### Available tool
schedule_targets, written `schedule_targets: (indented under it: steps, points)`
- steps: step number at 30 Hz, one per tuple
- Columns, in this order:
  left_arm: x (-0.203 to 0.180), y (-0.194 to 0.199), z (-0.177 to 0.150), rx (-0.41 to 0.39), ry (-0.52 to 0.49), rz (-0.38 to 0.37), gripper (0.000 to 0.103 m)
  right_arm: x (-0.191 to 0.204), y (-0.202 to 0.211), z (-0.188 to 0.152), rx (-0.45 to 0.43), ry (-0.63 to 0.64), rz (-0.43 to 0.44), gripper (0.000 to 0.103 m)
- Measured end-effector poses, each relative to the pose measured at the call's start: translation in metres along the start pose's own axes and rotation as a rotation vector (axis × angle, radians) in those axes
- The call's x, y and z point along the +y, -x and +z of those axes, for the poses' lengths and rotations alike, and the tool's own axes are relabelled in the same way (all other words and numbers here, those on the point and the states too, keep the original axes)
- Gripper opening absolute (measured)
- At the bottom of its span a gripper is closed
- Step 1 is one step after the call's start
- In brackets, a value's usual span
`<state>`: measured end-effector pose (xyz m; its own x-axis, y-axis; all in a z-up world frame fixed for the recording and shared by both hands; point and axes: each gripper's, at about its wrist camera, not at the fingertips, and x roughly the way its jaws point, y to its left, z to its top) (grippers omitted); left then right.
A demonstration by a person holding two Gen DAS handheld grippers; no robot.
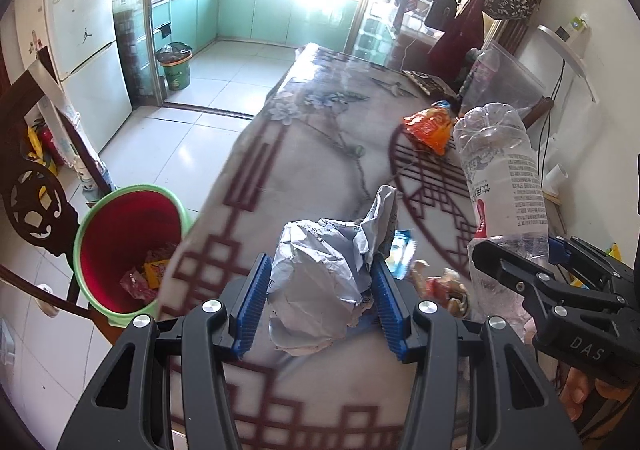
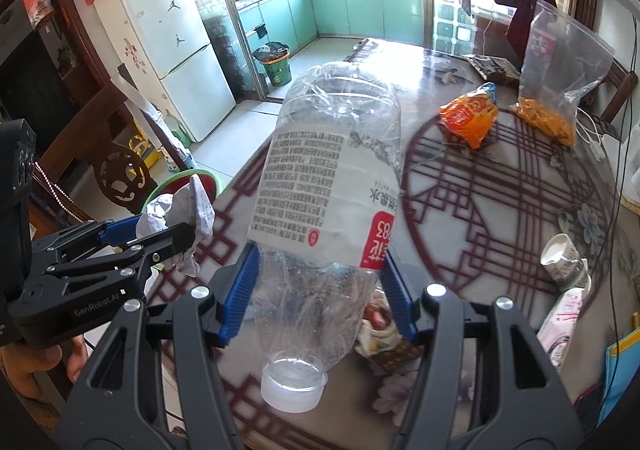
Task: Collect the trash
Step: 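Carry the plastic bottle and the foil over the red bucket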
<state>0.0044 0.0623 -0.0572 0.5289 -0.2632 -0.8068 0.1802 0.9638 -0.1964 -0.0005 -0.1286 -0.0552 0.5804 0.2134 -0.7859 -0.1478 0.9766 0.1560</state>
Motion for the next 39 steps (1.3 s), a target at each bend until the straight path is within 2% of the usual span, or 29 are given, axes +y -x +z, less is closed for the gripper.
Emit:
schedule_targets:
  steps: [13,28,39]
  points:
    - [0.063,0.0,0.013,0.006,0.016,0.014,0.048,0.055,-0.031,0.016,0.014,0.012,0.008,0.057]
    - [0.116,-0.006,0.016,0.016,0.064,0.024,0.048,0.1,-0.052,0.022,0.044,0.052,0.014,0.057]
    - [0.164,-0.007,0.014,0.029,0.133,0.091,0.048,0.133,-0.074,0.031,0.073,0.109,0.056,0.057]
